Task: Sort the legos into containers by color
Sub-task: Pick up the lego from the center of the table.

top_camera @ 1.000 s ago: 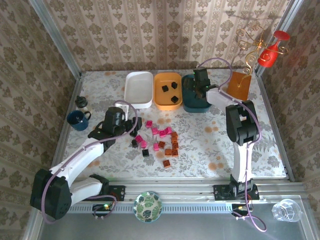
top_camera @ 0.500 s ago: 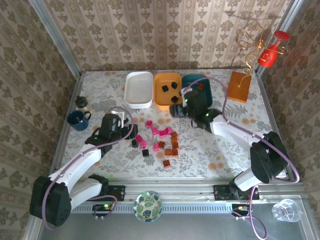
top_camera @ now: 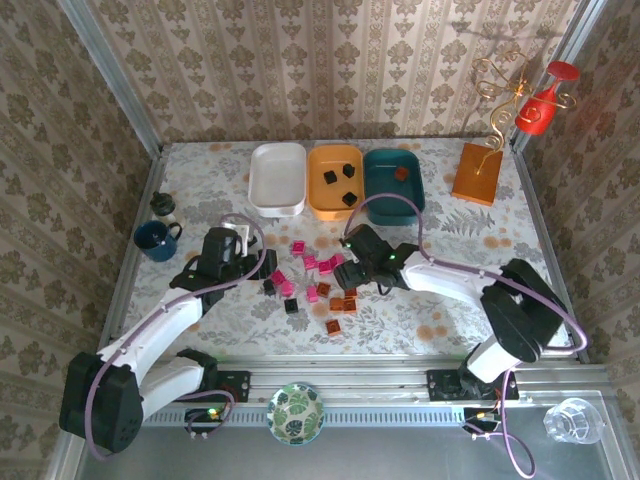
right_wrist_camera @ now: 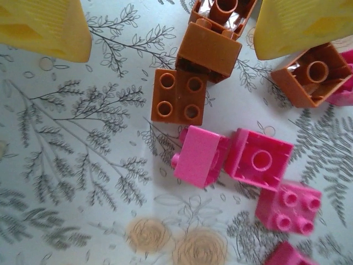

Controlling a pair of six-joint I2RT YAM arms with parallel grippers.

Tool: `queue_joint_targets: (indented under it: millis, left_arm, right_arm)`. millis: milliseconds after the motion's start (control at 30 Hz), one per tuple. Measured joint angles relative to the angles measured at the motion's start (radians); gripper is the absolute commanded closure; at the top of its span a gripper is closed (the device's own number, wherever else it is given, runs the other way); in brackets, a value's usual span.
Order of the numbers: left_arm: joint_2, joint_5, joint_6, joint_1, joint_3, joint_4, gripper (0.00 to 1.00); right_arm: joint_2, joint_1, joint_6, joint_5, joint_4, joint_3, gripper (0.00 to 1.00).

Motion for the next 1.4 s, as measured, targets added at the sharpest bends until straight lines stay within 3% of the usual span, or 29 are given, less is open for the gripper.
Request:
queue_joint_targets:
  millis: [433, 1033, 1233, 1400]
  left_arm:
    - [-0.048, -0.001, -0.002, 0.000, -0.024, -0.001, 0.21]
    - [-0.018, -0.003, -0.002, 0.000, -0.031, 0.016, 0.21]
    - [-0.018, 0.000, -0.003, 0.000, -0.031, 0.023, 0.21]
    - [-0.018, 0.011, -0.019, 0.000, -0.030, 0.041, 0.22]
  right_arm:
    - [0.161, 0.025, 0.029, 0.015, -0.012, 0.090, 0.30]
    - [0.123, -0.028, 0.091, 0.024, -0.004, 0.004, 0.62]
    - [0.008, -0.116, 0.082, 0.024, -0.008, -0.031, 0.63]
    - [-0.111, -0.276, 0.080, 0.010, 0.044, -0.021, 0.63]
